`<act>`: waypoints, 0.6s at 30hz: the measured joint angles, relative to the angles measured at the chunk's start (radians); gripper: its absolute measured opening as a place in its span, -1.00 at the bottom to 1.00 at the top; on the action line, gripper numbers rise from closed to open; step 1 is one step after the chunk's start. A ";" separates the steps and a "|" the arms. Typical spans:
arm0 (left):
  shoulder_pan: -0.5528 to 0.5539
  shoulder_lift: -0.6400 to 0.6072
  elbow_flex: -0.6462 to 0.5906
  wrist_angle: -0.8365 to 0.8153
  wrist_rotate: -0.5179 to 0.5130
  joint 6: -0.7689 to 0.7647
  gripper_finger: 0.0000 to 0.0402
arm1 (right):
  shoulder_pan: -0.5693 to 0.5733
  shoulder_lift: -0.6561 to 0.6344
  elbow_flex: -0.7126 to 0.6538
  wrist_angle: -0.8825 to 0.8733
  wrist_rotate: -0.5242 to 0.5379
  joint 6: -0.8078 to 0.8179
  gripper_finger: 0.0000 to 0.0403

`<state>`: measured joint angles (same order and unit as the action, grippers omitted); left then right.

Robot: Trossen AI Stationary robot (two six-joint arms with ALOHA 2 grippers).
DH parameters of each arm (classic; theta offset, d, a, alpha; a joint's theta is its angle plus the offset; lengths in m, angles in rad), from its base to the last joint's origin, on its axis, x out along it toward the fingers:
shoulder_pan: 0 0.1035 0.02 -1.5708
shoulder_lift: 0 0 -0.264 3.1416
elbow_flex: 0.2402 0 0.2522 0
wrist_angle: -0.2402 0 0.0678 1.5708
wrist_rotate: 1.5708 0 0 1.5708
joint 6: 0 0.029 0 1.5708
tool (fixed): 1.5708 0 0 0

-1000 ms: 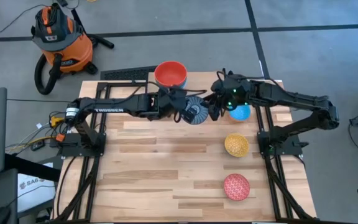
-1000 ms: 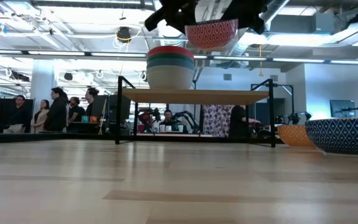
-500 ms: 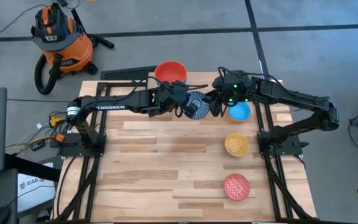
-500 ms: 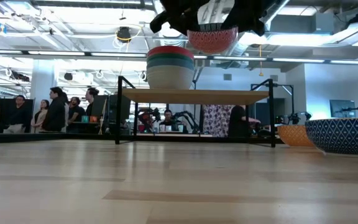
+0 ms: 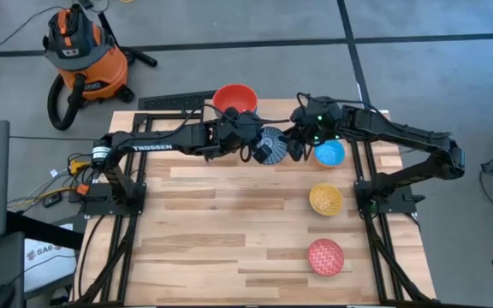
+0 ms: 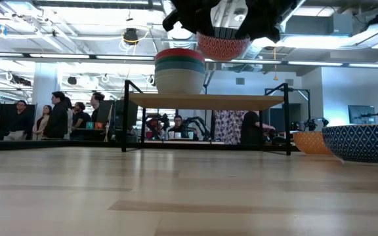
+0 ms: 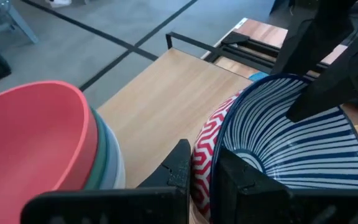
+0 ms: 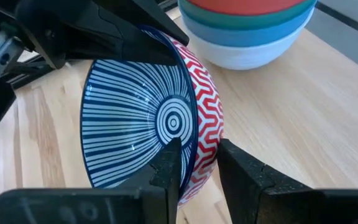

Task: Place and stack bowls onto a shelf
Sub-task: Put the blue patterned bowl on the shelf

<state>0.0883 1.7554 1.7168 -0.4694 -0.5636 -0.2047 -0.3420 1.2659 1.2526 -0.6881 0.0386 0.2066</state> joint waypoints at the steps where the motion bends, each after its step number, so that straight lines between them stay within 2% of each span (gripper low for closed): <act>1: 0.000 0.000 0.000 0.000 0.001 0.001 -0.92 | 0.000 0.000 0.000 -0.002 -0.002 0.001 -0.40; 8: 0.000 0.000 0.000 -0.001 0.003 0.002 -0.92 | -0.002 0.000 -0.002 0.024 -0.023 0.023 -0.36; 14: -0.002 -0.002 0.004 -0.004 0.015 0.002 -0.92 | -0.051 -0.004 -0.003 0.070 -0.157 0.015 -0.11; 16: -0.003 -0.003 0.004 0.000 0.031 0.007 -0.92 | -0.070 -0.004 -0.003 0.075 -0.212 -0.023 -0.01; 18: -0.003 -0.003 0.004 -0.002 0.047 -0.002 -0.92 | -0.078 -0.004 -0.003 0.073 -0.223 -0.086 0.08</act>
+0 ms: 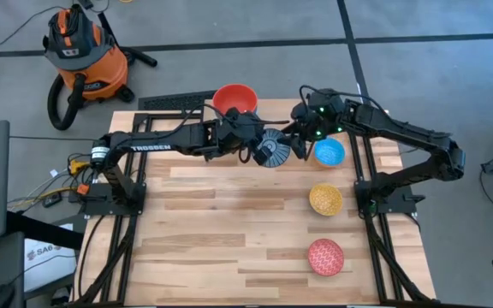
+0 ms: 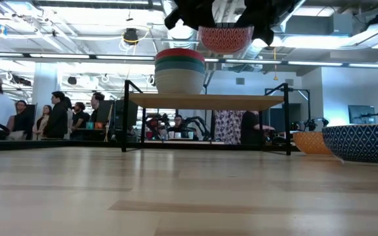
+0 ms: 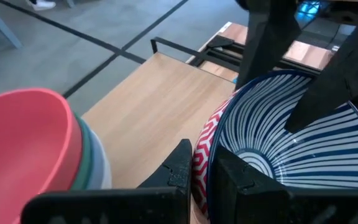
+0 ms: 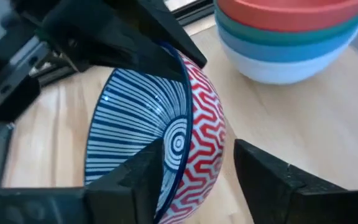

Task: Place and stack bowls onto a shelf
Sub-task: Put the blue patterned bowl on the shelf

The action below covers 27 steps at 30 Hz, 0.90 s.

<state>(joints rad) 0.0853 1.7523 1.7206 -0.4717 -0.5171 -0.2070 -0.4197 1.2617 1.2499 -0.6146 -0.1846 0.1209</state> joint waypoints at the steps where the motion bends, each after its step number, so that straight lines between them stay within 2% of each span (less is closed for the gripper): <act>1: 0.000 0.000 0.000 -0.004 0.002 -0.014 -0.92 | -0.001 0.000 0.000 -0.003 0.008 -0.031 0.10; 6: 0.001 0.000 0.000 -0.022 0.018 -0.102 -0.92 | 0.024 0.002 0.002 -0.011 0.110 -0.171 0.05; 13: 0.003 0.001 -0.001 -0.028 0.035 -0.354 -0.92 | 0.058 0.000 0.005 -0.012 0.206 -0.265 -0.24; 16: 0.003 0.002 -0.002 -0.020 0.032 -0.408 -0.92 | 0.061 0.000 0.005 -0.012 0.232 -0.275 -0.36; 19: 0.003 0.003 -0.002 0.003 0.015 -0.410 -0.92 | 0.061 0.008 0.006 -0.027 0.244 -0.263 -0.46; 24: 0.003 0.005 -0.003 0.010 0.003 -0.271 -0.92 | 0.065 0.035 0.005 -0.039 0.275 -0.233 -0.50; 27: 0.003 0.005 -0.003 0.032 -0.004 -0.247 -0.92 | 0.067 0.043 0.005 -0.036 0.287 -0.205 -0.51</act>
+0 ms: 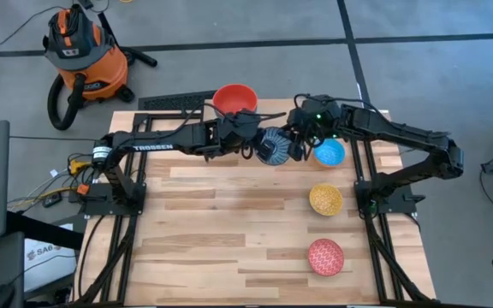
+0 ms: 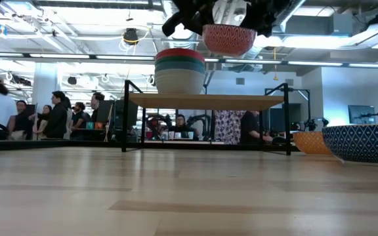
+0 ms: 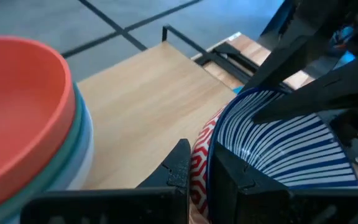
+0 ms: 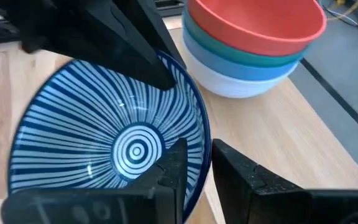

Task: Place and stack bowls onto a shelf
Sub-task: Put the blue patterned bowl on the shelf

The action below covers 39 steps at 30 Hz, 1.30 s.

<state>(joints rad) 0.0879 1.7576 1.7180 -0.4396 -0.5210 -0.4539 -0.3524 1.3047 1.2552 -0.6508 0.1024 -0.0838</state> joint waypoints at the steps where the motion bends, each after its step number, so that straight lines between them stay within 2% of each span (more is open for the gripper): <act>1: 0.000 0.000 0.000 0.008 0.000 0.002 -0.92 | 0.004 0.002 -0.001 0.001 0.010 0.012 -0.52; 4: 0.000 0.000 0.000 0.025 0.004 -0.003 -0.91 | 0.004 0.003 -0.003 -0.006 0.027 0.033 -0.58; 9: -0.005 -0.005 0.005 0.113 0.043 -0.027 -0.94 | 0.003 0.010 -0.006 -0.026 0.044 0.038 -0.80; 11: -0.009 -0.018 0.012 0.166 0.053 -0.006 -0.95 | 0.000 0.024 -0.016 -0.071 0.057 0.037 -0.81; 14: -0.012 -0.012 0.010 0.214 0.050 0.041 -0.99 | -0.004 0.029 -0.005 -0.040 0.067 0.056 -0.81; 18: -0.010 -0.010 0.007 0.207 0.003 0.061 -1.00 | -0.024 0.051 -0.007 -0.075 0.007 0.079 -0.81; 22: -0.011 -0.027 0.006 0.177 -0.006 0.076 -0.99 | -0.058 0.057 0.000 -0.063 0.026 0.099 -0.81; 25: -0.001 -0.059 0.005 0.166 -0.016 0.109 -0.99 | -0.108 0.059 0.030 -0.069 0.002 0.108 -0.81; 30: 0.036 -0.077 0.004 0.057 -0.010 0.118 -1.00 | -0.230 0.060 0.094 -0.070 -0.012 0.120 -0.81; 35: 0.066 -0.078 0.004 -0.019 0.052 0.094 -1.00 | -0.361 0.147 0.136 -0.101 -0.109 0.196 -0.81; 37: 0.073 -0.075 0.003 -0.044 0.074 0.093 -0.98 | -0.385 0.191 0.158 -0.126 -0.162 0.214 -0.81; 39: 0.075 -0.074 0.002 -0.069 0.079 0.092 -0.95 | -0.394 0.223 0.175 -0.150 -0.167 0.219 -0.81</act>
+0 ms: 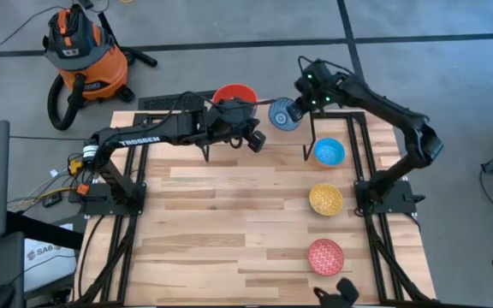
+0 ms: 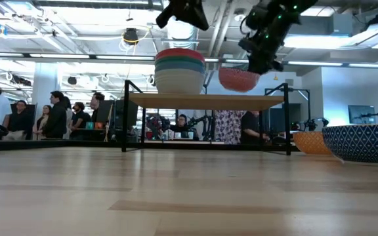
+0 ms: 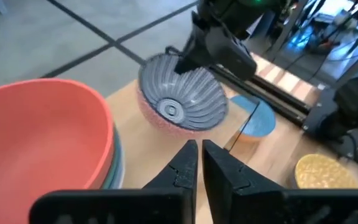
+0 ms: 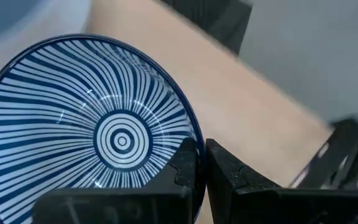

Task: Place and stack bowls onto a shelf
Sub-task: Put the blue patterned bowl on the shelf, then stack the light blue patterned bowl on top of the blue patterned bowl on the shelf

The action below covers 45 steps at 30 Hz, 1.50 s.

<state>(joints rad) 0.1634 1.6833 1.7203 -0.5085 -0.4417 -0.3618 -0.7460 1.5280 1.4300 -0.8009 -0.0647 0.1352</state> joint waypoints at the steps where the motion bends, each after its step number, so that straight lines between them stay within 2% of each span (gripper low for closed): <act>1: 0.000 0.000 0.000 -0.009 -0.002 0.000 -0.93 | -0.003 0.008 0.005 -0.023 0.000 0.000 -0.81; 17: 0.014 0.002 0.000 -0.080 -0.009 0.021 -0.60 | -0.036 0.096 0.041 -0.045 0.006 0.001 -0.78; 24: 0.017 0.003 0.000 -0.085 -0.009 0.047 -0.55 | -0.035 0.060 0.039 -0.055 0.008 0.014 -0.14; 28: 0.021 0.003 -0.001 -0.086 -0.008 0.056 -0.52 | -0.035 0.017 0.039 -0.052 0.009 0.025 0.06; 33: 0.043 0.003 -0.001 -0.086 0.007 0.102 -0.52 | -0.051 -0.060 0.039 -0.098 0.012 0.050 0.08; 37: 0.071 -0.002 -0.001 -0.095 0.069 0.131 -0.52 | -0.077 -0.122 0.039 -0.210 0.011 0.075 0.04; 41: 0.090 -0.017 -0.002 -0.137 0.086 0.132 -0.52 | -0.115 -0.175 0.036 -0.343 0.011 0.080 0.01; 45: 0.100 -0.031 -0.002 -0.170 0.089 0.143 -0.52 | -0.165 -0.236 -0.051 -0.364 0.012 0.164 -0.02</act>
<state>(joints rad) 0.2630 1.6527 1.7184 -0.6788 -0.3526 -0.2191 -0.9105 1.2923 1.3794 -1.1650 -0.0531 0.2997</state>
